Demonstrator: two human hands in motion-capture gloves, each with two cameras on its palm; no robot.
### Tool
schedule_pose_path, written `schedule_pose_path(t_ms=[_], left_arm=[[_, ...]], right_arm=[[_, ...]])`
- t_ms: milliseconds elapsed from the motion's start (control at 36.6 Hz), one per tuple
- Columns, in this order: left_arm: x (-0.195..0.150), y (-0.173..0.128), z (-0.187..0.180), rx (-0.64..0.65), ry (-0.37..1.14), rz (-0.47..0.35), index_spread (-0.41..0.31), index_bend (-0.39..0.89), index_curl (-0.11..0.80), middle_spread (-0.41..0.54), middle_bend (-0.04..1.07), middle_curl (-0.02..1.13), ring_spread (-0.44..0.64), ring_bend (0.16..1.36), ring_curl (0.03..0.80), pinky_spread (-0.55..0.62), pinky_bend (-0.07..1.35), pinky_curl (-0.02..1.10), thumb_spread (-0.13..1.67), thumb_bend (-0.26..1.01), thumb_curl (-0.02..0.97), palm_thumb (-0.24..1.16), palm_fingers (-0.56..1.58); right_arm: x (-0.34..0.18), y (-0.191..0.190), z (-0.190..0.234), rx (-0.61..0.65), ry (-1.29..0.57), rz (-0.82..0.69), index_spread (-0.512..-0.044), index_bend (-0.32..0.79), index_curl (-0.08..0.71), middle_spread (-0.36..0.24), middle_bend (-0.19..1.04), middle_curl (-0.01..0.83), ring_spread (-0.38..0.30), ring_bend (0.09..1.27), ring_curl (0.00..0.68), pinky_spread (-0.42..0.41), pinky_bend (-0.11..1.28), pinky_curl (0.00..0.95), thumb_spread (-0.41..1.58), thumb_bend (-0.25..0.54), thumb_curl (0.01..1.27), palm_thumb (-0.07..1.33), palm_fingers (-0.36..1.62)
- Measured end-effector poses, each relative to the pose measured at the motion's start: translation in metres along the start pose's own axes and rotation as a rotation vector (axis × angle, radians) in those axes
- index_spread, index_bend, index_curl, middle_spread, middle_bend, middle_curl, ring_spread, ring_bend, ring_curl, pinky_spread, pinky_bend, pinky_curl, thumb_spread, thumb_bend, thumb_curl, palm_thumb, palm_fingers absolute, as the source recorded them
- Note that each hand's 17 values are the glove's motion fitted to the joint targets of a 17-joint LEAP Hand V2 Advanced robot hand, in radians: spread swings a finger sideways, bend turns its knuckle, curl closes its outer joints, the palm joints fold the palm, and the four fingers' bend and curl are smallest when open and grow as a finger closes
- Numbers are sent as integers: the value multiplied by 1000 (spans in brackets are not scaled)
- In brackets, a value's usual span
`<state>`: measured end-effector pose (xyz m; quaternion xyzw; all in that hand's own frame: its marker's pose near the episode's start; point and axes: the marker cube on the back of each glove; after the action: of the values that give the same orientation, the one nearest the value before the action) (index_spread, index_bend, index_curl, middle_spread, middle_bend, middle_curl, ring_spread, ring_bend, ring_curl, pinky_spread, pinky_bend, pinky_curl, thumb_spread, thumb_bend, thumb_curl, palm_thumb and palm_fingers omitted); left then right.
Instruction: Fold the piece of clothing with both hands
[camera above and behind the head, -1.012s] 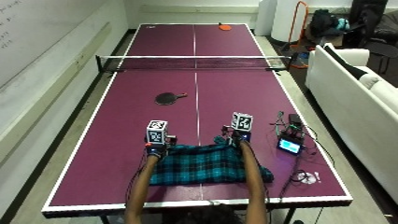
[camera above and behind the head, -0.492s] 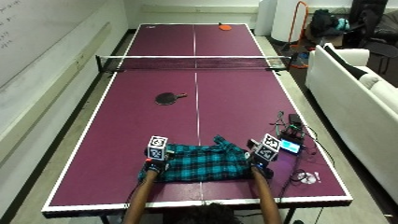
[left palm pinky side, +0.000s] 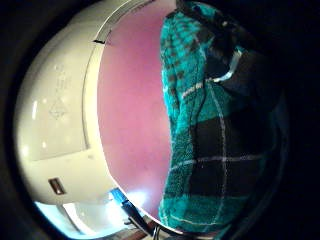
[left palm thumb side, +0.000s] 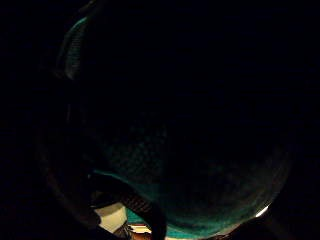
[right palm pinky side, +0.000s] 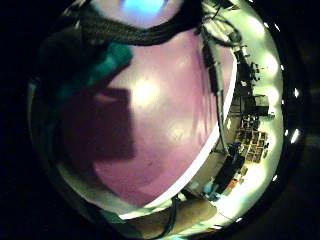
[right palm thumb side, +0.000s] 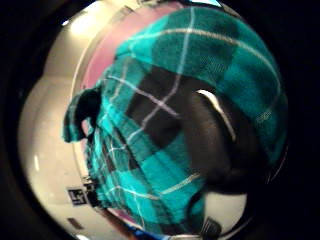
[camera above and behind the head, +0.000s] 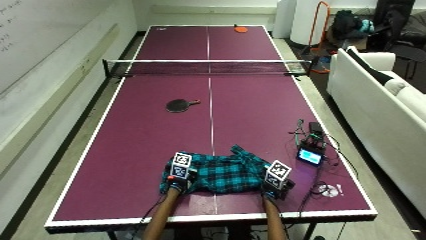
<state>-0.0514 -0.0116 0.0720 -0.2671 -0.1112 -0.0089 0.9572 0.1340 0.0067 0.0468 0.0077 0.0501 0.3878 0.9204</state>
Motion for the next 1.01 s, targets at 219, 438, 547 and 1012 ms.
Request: schedule_pose_path(t_ms=[219, 438, 547, 1012], left_arm=[[38, -9, -11, 39, 22, 33, -70, 106, 255, 68, 165, 306, 159, 617, 363, 122, 646, 487, 1519, -24, 47, -45, 318], [30, -7, -34, 121, 121, 55, -75, 129, 257, 68, 173, 312, 164, 631, 359, 130, 639, 475, 1550, 0, 50, -1, 336], [5, 5, -56, 221, 222, -5, -45, 72, 241, 51, 181, 315, 116, 682, 365, 130, 620, 463, 1531, 35, 89, 84, 350], [-80, 22, -26, 421, 141, -114, 8, 13, 95, -91, 350, 400, -70, 831, 401, -26, 659, 461, 1479, 87, 167, 247, 482]], right_arm=[[18, -49, 6, 39, -155, 34, -201, -16, 112, -93, 461, 470, -87, 739, 408, -39, 566, 367, 1272, 129, 269, 793, 909], [-14, -92, -27, 188, -512, -14, -257, 56, 123, -175, 463, 498, -180, 778, 465, -204, 600, 411, 1140, 157, 319, 965, 978], [-66, -79, -65, 294, -433, -145, -273, 66, 128, -202, 437, 496, -204, 768, 468, -237, 587, 412, 1047, 130, 347, 994, 995], [-266, 112, -81, 206, -168, -898, -319, 37, 209, -260, 474, 519, -267, 730, 466, -62, 199, 337, 846, -2, 421, 1024, 988]])
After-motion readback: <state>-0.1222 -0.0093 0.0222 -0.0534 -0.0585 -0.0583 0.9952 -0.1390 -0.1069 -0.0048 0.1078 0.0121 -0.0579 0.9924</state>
